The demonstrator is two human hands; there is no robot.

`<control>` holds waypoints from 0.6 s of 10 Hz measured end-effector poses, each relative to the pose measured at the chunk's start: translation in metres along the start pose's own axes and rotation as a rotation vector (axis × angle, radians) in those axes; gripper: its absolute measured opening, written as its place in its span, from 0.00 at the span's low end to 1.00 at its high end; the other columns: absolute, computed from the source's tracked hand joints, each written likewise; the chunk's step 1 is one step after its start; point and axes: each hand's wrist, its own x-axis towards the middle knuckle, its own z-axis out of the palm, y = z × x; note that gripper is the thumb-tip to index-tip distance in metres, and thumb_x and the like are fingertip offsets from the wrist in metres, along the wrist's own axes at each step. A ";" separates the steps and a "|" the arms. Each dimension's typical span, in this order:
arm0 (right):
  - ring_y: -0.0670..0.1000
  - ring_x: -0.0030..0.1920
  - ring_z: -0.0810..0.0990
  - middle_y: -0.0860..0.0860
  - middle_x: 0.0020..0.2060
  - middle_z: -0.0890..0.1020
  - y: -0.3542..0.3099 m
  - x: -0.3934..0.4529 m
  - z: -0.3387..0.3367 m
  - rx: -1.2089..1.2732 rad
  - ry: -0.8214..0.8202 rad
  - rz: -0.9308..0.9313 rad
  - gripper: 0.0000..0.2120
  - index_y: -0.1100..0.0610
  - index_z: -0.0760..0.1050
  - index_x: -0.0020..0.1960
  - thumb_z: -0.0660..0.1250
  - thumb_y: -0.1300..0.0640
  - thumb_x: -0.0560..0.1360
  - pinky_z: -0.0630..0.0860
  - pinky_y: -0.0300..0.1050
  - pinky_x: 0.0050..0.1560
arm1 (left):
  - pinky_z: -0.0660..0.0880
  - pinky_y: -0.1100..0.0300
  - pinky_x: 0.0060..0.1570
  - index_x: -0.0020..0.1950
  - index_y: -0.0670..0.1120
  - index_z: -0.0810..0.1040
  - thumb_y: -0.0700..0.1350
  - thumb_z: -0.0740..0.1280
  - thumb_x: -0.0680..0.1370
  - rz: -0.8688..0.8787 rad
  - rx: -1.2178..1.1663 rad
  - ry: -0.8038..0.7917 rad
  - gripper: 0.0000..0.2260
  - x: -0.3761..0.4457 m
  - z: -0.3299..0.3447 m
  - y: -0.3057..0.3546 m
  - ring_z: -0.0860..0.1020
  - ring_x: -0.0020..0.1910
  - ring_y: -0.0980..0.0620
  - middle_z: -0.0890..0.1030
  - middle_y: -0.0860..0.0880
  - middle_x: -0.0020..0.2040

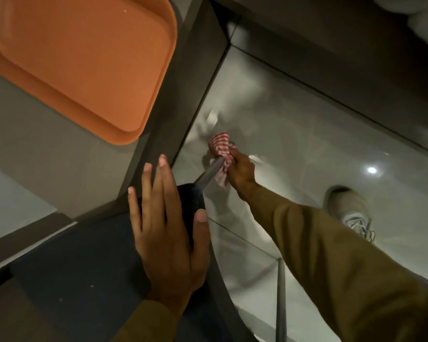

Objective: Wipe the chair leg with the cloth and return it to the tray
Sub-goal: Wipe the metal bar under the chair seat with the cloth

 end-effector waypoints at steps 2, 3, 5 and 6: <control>0.39 0.60 0.81 0.52 0.62 0.84 -0.016 -0.095 -0.014 -0.194 -0.159 -0.349 0.17 0.58 0.76 0.70 0.58 0.65 0.84 0.71 0.19 0.56 | 0.51 0.41 0.88 0.87 0.40 0.61 0.62 0.44 0.87 -0.020 -0.019 0.004 0.35 0.002 -0.004 0.004 0.58 0.89 0.46 0.64 0.45 0.87; 0.28 0.59 0.78 0.34 0.61 0.81 -0.006 -0.146 -0.011 -0.044 -0.153 -0.469 0.18 0.51 0.75 0.72 0.59 0.55 0.85 0.72 0.21 0.58 | 0.50 0.42 0.89 0.87 0.40 0.60 0.62 0.45 0.87 -0.027 0.005 -0.018 0.35 0.002 -0.004 0.003 0.57 0.89 0.46 0.63 0.45 0.88; 0.49 0.53 0.82 0.60 0.58 0.85 0.012 -0.101 -0.001 -0.091 -0.116 -0.270 0.17 0.63 0.78 0.67 0.59 0.69 0.82 0.74 0.24 0.52 | 0.49 0.44 0.89 0.87 0.40 0.60 0.60 0.47 0.87 -0.016 -0.011 -0.014 0.34 0.001 -0.003 0.003 0.58 0.89 0.45 0.63 0.45 0.87; 0.51 0.47 0.80 0.58 0.52 0.84 0.002 -0.050 0.001 -0.070 -0.019 -0.076 0.15 0.64 0.79 0.65 0.60 0.70 0.82 0.74 0.36 0.50 | 0.49 0.43 0.89 0.87 0.40 0.61 0.61 0.45 0.87 -0.020 -0.025 -0.007 0.35 0.000 -0.003 0.002 0.57 0.89 0.46 0.64 0.45 0.87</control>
